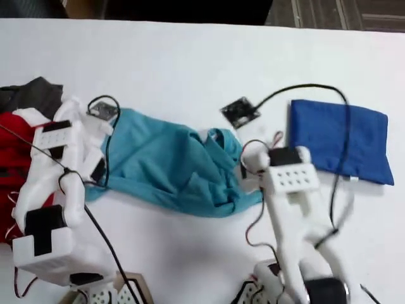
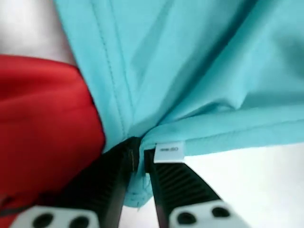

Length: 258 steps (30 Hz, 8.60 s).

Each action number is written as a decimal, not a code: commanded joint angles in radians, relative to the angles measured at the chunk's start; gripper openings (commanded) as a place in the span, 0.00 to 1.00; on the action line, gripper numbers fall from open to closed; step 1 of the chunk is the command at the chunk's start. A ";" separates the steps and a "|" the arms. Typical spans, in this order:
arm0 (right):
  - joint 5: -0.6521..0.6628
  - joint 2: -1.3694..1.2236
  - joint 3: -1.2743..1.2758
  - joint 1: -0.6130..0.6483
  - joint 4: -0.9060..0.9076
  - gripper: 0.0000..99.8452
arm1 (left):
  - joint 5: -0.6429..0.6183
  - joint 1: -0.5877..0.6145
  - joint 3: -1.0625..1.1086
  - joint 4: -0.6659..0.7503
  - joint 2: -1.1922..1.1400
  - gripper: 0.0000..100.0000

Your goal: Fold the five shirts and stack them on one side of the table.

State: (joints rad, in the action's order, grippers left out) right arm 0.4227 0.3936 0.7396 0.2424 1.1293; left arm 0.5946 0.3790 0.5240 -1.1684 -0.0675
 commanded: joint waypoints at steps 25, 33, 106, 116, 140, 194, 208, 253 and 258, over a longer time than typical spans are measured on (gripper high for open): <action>0.157 0.070 -0.112 0.263 0.338 0.25 | -0.012 0.003 0.027 0.077 0.003 0.03; 0.157 -0.039 -0.110 0.463 0.275 0.25 | -0.012 0.002 0.025 0.078 0.003 0.03; 0.094 -0.328 -0.437 0.268 0.277 0.15 | -0.008 0.002 0.027 0.078 0.003 0.03; 0.094 -0.329 -0.437 0.374 0.271 0.15 | -0.006 0.002 0.028 0.078 0.003 0.03; 0.103 -0.260 -0.646 0.108 0.219 0.02 | -0.006 0.002 0.031 0.078 0.003 0.03; 0.117 -0.274 -0.371 0.392 0.397 0.23 | -0.006 0.002 0.031 0.078 0.002 0.03; 0.192 -0.275 -0.376 0.582 0.467 0.23 | -0.006 0.002 0.031 0.083 0.002 0.03; 0.209 -0.742 -1.120 0.082 0.529 0.23 | -0.006 0.002 0.033 0.092 0.002 0.03; 0.322 -0.654 -0.980 0.171 0.585 0.23 | -0.006 0.002 0.033 0.092 0.002 0.03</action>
State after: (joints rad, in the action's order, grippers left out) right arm 0.6928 -0.3491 -0.3038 0.3682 1.6863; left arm 0.5946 0.3790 0.5593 -1.0902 -0.0706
